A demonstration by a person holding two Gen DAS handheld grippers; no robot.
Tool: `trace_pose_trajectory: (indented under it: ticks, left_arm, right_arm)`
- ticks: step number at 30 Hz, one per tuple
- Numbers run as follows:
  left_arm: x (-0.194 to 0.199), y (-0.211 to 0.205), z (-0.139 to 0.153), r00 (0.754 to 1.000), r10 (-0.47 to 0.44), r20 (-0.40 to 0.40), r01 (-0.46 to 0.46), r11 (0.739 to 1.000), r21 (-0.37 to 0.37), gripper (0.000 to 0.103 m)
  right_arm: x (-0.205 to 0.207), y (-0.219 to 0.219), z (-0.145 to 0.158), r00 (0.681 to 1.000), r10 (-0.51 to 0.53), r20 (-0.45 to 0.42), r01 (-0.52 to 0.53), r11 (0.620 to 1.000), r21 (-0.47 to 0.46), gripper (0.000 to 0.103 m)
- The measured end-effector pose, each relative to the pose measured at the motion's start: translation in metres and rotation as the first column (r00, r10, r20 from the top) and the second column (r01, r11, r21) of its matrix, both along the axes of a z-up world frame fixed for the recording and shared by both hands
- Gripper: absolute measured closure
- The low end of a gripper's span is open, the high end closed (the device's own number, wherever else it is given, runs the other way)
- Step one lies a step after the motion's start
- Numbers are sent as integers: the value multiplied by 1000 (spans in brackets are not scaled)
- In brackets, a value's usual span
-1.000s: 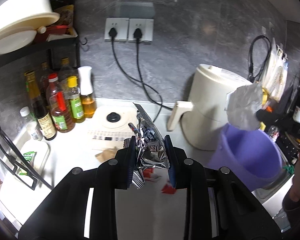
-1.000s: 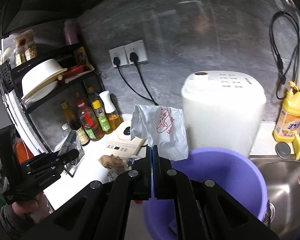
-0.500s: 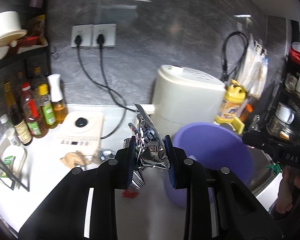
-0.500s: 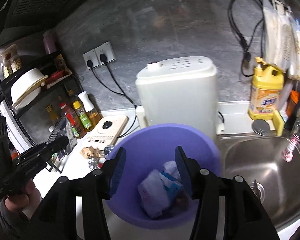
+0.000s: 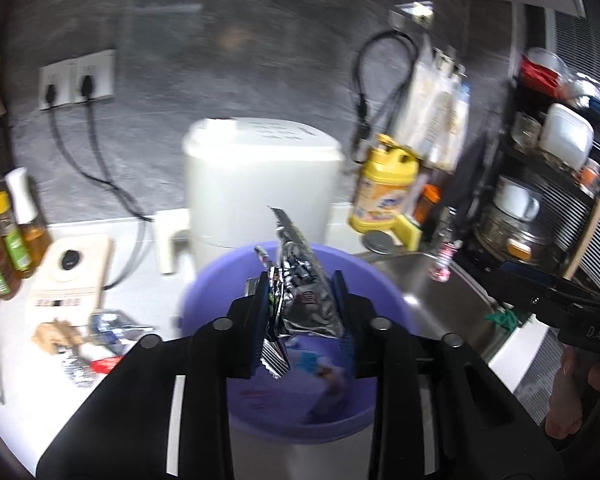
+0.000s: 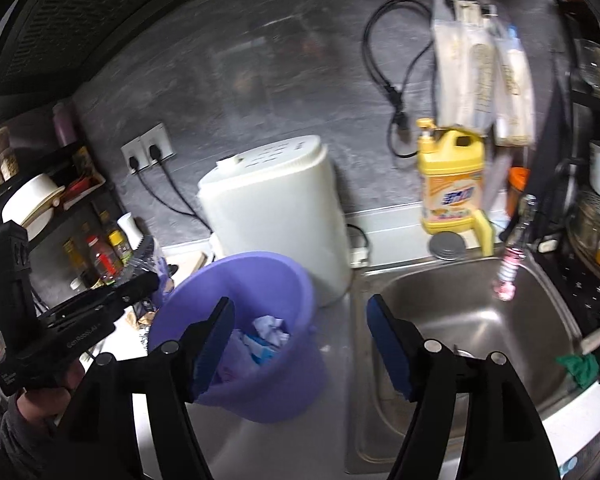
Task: Collect trash
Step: 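Open right tool to drop tissue in bucket while left tool drops foil bag, then move both open tools back over the trash on the counter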
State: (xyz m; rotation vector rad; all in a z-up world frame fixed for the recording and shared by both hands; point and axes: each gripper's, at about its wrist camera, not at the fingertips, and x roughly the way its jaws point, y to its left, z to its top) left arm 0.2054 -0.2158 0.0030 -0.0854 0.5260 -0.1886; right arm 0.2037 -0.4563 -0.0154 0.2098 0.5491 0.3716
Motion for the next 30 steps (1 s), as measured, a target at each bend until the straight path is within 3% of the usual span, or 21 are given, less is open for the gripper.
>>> trace_pose_trajectory:
  ticks: [1, 4, 6, 9, 23, 27, 30]
  left_arm:
    - [5, -6, -4, 1000, 5, -12, -5, 1000, -1, 50]
    - [9, -10, -10, 999, -16, -32, 14, 999, -45, 33]
    - [8, -13, -11, 999, -4, -33, 3, 1000, -31, 17]
    - [2, -9, -11, 999, 15, -30, -15, 1000, -22, 10]
    - [-33, 65, -9, 972, 224, -66, -223, 975, 27, 6]
    - [-42, 93, -10, 957, 281, -73, -279, 960, 35, 6]
    - [-49, 114, -11, 945, 317, -76, -315, 948, 42, 6]
  right_arm:
    - [-2, -6, -1, 1000, -8, -2, 8, 1000, 3, 34]
    - [-6, -16, -4, 1000, -19, -7, 19, 1000, 6, 32]
    - [-8, -19, -6, 1000, -17, -17, 17, 1000, 8, 32]
    - [-9, -18, -10, 1000, 2, -25, -2, 1000, 15, 32]
    - [0, 51, -8, 985, 175, -15, -174, 984, 36, 24]
    - [3, 72, -7, 982, 190, -8, -189, 981, 31, 11]
    - [5, 91, -4, 978, 209, -6, -209, 977, 30, 8]
